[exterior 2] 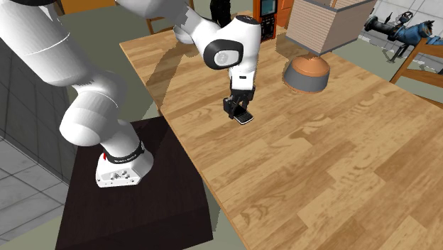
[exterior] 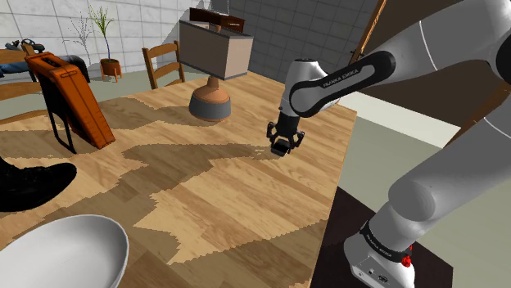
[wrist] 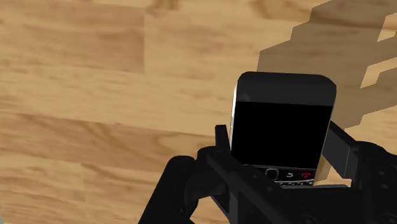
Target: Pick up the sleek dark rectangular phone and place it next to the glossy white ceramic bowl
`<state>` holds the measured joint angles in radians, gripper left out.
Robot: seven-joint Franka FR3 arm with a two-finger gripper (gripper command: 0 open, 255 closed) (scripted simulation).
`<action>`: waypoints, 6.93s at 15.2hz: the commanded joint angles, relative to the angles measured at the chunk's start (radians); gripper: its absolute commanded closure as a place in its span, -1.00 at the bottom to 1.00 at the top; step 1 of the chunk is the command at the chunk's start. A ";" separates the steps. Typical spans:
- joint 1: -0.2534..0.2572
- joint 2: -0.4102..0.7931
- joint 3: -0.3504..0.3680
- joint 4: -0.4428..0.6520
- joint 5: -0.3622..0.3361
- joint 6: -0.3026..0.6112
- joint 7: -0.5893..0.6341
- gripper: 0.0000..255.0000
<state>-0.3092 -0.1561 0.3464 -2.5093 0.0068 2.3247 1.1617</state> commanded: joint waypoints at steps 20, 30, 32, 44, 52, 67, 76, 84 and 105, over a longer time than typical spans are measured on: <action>0.007 -0.098 -0.016 0.067 0.034 -0.165 -0.033 1.00; 0.010 -0.159 -0.030 0.152 0.046 -0.309 -0.051 1.00; 0.010 -0.168 -0.033 0.171 0.047 -0.337 -0.053 1.00; 0.074 -0.127 0.086 0.285 0.074 -0.408 0.122 1.00; 0.135 0.013 0.229 0.430 0.044 -0.422 0.349 1.00; 0.393 0.496 0.380 0.926 -0.241 -0.553 0.817 1.00; 0.599 0.736 0.347 1.218 -0.365 -0.642 0.936 1.00; 0.584 0.750 0.340 1.126 -0.377 -0.543 0.949 1.00; 0.581 0.805 0.314 1.019 -0.417 -0.393 0.977 1.00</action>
<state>0.2716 0.6490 0.6605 -1.4906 -0.4101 1.9321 2.1384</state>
